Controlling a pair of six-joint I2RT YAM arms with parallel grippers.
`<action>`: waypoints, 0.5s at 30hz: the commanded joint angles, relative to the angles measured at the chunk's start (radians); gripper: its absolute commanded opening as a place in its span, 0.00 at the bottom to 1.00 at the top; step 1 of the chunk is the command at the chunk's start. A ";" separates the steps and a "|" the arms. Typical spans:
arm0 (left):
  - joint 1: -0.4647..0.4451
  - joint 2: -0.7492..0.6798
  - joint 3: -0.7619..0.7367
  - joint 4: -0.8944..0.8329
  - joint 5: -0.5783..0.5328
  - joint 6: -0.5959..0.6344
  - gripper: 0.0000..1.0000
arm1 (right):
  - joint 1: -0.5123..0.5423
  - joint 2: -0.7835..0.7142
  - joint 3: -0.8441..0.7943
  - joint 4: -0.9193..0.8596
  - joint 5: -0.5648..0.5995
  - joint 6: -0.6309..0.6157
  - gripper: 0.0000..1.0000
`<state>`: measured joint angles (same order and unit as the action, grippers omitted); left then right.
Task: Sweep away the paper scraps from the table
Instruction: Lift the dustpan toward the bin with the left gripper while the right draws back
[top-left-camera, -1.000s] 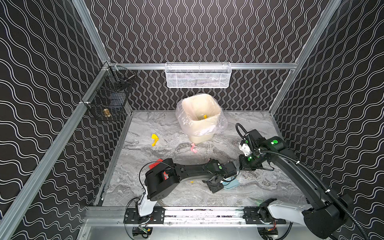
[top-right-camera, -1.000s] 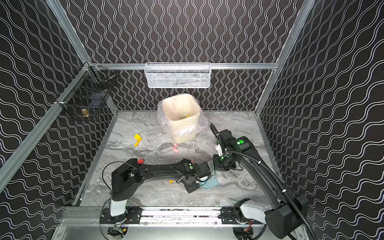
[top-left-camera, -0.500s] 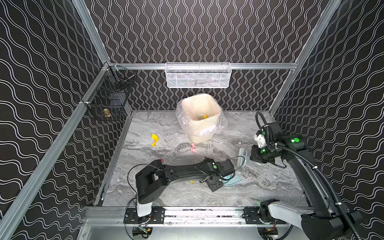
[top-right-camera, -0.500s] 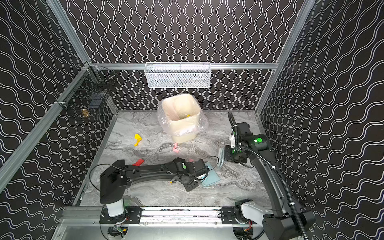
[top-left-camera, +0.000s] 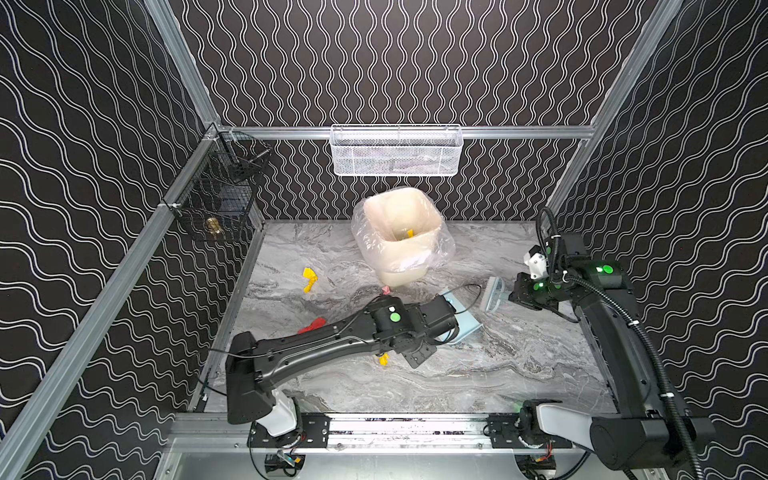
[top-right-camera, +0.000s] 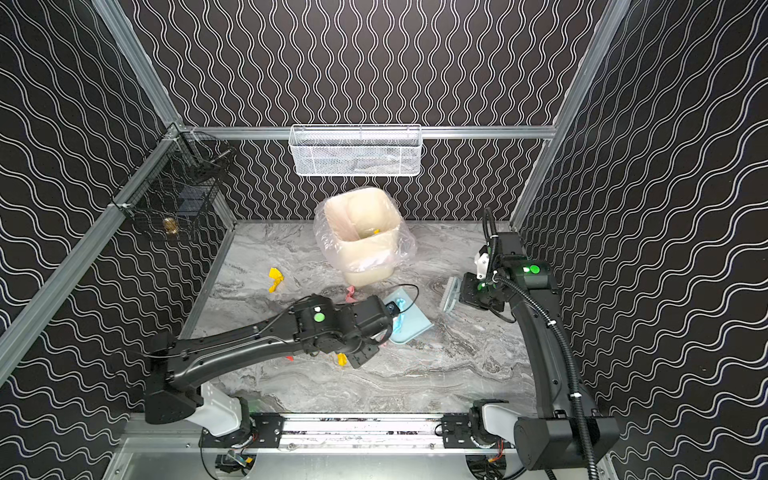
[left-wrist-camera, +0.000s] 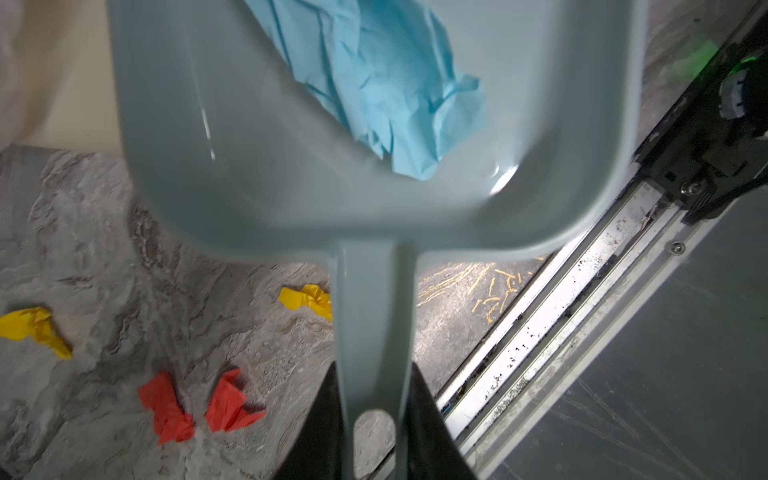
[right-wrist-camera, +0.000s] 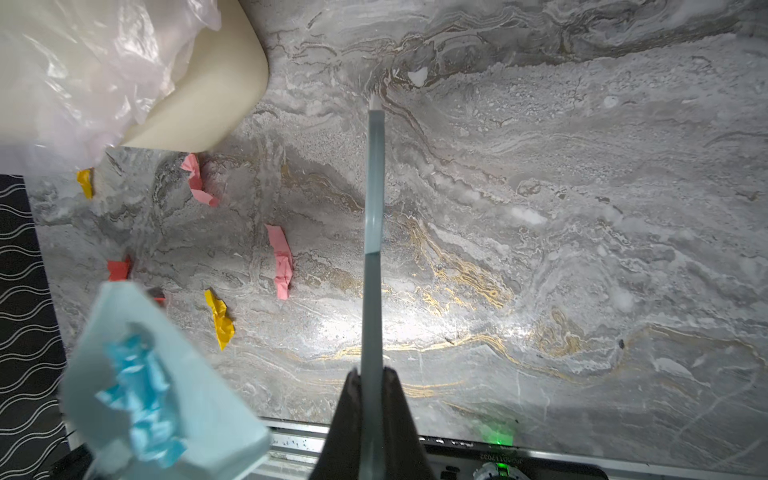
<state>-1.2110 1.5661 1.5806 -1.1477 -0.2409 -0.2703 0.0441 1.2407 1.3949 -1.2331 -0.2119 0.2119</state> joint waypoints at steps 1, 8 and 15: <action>0.020 -0.034 0.054 -0.151 -0.057 -0.078 0.00 | -0.009 0.010 -0.004 0.041 -0.050 -0.016 0.00; 0.134 -0.102 0.206 -0.303 -0.072 -0.124 0.00 | -0.021 0.028 -0.010 0.056 -0.084 -0.020 0.00; 0.267 -0.110 0.348 -0.409 -0.034 -0.105 0.00 | -0.023 0.032 -0.003 0.055 -0.092 -0.024 0.00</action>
<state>-0.9752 1.4506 1.8908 -1.4799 -0.2886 -0.3779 0.0231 1.2736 1.3869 -1.1912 -0.2840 0.1978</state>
